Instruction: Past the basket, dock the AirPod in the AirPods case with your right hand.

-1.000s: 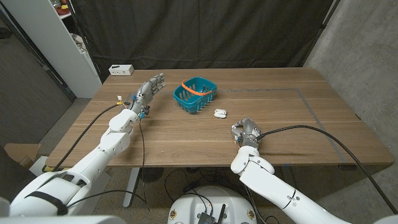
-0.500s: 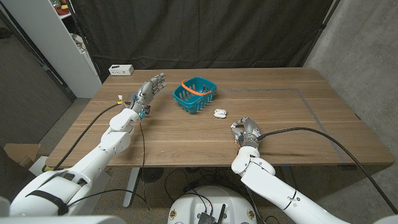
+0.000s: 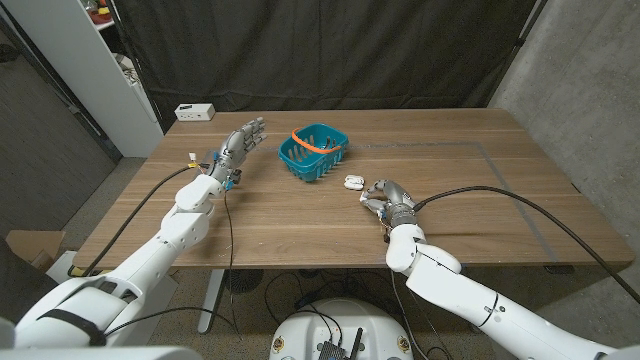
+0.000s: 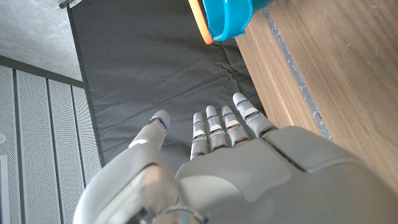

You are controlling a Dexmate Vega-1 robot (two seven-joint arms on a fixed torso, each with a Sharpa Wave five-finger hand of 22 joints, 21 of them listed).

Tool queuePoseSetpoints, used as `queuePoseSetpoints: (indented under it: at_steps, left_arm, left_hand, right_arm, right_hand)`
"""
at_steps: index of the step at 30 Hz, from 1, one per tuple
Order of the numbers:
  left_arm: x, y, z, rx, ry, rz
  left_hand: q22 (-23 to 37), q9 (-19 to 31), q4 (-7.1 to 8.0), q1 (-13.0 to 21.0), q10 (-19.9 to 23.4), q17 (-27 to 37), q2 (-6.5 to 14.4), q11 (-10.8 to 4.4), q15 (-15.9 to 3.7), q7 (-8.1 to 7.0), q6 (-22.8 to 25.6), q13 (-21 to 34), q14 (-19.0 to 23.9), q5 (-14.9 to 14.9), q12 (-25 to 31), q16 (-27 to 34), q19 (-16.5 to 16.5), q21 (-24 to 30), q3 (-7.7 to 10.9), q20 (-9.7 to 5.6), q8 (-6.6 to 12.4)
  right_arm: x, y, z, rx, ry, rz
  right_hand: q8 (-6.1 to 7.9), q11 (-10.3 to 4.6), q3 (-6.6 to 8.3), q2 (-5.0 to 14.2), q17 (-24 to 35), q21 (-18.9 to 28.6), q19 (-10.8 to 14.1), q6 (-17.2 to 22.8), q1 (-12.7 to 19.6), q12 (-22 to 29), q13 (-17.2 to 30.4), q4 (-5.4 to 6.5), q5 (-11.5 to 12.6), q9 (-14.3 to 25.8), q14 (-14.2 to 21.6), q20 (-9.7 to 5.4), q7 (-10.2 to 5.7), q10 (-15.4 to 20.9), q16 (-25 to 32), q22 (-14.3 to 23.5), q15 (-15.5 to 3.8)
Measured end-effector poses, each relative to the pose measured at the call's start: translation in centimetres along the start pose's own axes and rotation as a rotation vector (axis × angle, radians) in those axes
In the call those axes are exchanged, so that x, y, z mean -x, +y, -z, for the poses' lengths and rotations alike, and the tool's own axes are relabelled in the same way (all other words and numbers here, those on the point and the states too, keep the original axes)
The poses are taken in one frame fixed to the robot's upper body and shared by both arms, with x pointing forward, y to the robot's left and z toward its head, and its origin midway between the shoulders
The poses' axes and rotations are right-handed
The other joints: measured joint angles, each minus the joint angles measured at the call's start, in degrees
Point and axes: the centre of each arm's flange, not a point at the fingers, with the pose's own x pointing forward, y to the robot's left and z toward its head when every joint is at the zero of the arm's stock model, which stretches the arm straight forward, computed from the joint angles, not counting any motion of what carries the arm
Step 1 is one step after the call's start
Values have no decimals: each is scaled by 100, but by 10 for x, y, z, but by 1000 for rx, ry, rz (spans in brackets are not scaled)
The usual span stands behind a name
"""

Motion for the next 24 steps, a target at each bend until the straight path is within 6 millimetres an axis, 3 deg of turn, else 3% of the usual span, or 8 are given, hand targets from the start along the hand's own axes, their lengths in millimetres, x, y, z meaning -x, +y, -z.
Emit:
queuePoseSetpoints:
  at_steps: [9,14,19,24]
  left_arm:
    - [4,-1,-2,-4,0,-4]
    - [6,-1,-3,-6,2,-8]
    - [7,-1,-3,-8,4,-9]
    - [8,-2,-3,-9,5,-11]
  left_hand:
    - [0,0,0,0,0,0,0,0,0,0,0,-24,0,0,0,0,0,0,1,0,0]
    - [-1,0,1,0,0,0,0,0,0,0,0,-23,0,0,0,0,0,0,1,0,0]
    - [-1,0,-16,0,0,-1,0,0,0,0,0,-23,0,0,0,0,0,0,-16,0,0]
    - [-1,0,-17,0,0,0,0,0,0,0,0,-23,0,0,0,0,-21,0,-15,21,0]
  right_arm:
    - [-10,-11,-11,28,-84,-50]
    - [-16,-16,-16,45,-112,-80]
    - [-21,-19,-19,62,-127,-114]
    - [-27,-23,-24,85,-143,-143]
  right_hand:
    - [-11,2,-83,57,26,0,0,-24,-26,0,-17,34,0,-58,69,0,-23,60,70,0,-9]
    - [-177,-2,-139,123,26,0,-33,-197,-73,-15,-30,59,0,-134,60,33,-196,55,88,0,-13]
    - [-435,41,-237,314,-54,-64,-115,-376,-157,-142,-71,79,-28,-279,-236,115,-347,-161,-70,0,-1]
    - [-636,33,-287,301,-146,-99,-226,-411,-229,-222,-121,129,-28,-420,-427,183,-349,-300,-178,-1,9]
